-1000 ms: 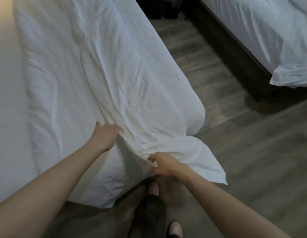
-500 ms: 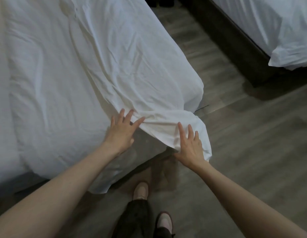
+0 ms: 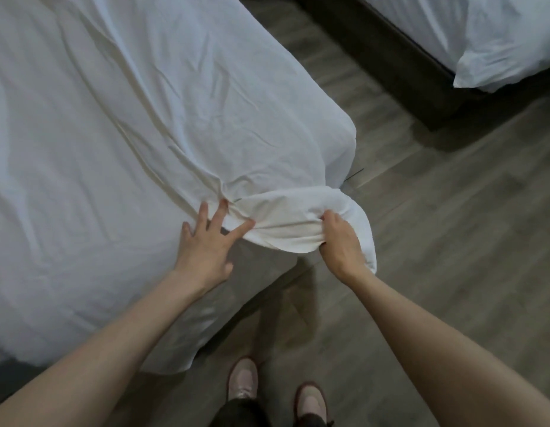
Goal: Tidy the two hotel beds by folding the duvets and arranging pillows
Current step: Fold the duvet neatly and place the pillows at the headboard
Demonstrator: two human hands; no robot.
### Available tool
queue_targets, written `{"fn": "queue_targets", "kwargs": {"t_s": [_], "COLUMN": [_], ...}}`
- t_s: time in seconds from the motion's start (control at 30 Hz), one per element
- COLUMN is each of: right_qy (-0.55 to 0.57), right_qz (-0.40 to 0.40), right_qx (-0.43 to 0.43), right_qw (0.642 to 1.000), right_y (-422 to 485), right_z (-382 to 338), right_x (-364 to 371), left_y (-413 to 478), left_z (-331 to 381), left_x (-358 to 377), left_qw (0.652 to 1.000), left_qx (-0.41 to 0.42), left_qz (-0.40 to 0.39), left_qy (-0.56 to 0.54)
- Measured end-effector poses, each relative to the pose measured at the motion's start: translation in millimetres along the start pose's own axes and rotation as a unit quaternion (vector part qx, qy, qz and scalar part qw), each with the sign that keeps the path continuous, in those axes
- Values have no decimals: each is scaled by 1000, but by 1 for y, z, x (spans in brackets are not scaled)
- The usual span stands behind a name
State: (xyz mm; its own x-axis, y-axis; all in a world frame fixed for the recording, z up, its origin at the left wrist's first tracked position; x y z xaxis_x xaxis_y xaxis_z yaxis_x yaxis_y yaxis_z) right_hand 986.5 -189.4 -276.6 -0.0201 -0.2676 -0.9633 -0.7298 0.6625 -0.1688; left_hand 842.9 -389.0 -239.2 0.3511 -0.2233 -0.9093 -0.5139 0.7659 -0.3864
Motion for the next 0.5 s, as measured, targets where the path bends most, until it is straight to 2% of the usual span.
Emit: {"fn": "queue_targets", "kwargs": {"t_s": [0.13,0.27,0.33,0.4,0.5], "right_qy": [-57,-63,-30,17,59], "right_qz": [-38,-121,-166,-178,-167], "right_qx": [-95,-103,-90,-87,-105], "right_qw": [993,985,982,980,979], "right_y": [-30,-93,-127,-155,-171], "right_z": [3,-20,-40,-58,-70], "right_x": [-1,-4,-7,-16,-30], "left_y": [-3,-16,-30,-51,-86], "left_z": [6,13,18,21,27], "left_x": [5,12,8,2,0], "left_qw": [1000,996,977,943,915], "left_qx": [-5,-3,10,0,-40], "left_qz": [16,24,88,155,170], "left_qy": [-4,-88,-196,-295,-363]}}
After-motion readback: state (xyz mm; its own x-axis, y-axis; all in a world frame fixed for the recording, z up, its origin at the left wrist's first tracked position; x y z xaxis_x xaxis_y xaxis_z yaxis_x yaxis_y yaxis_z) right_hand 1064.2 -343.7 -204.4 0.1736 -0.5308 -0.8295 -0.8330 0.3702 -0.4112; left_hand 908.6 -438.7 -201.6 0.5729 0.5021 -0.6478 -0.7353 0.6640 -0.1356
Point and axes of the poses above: each hand's wrist, its own y-axis towards the middle knuckle, its own x-axis out of the palm, z = x × y, the point moved 5 cm from there along y, towards the middle knuckle, and after that the axes turned 7 degrees about -y, right-handed, at the moved point
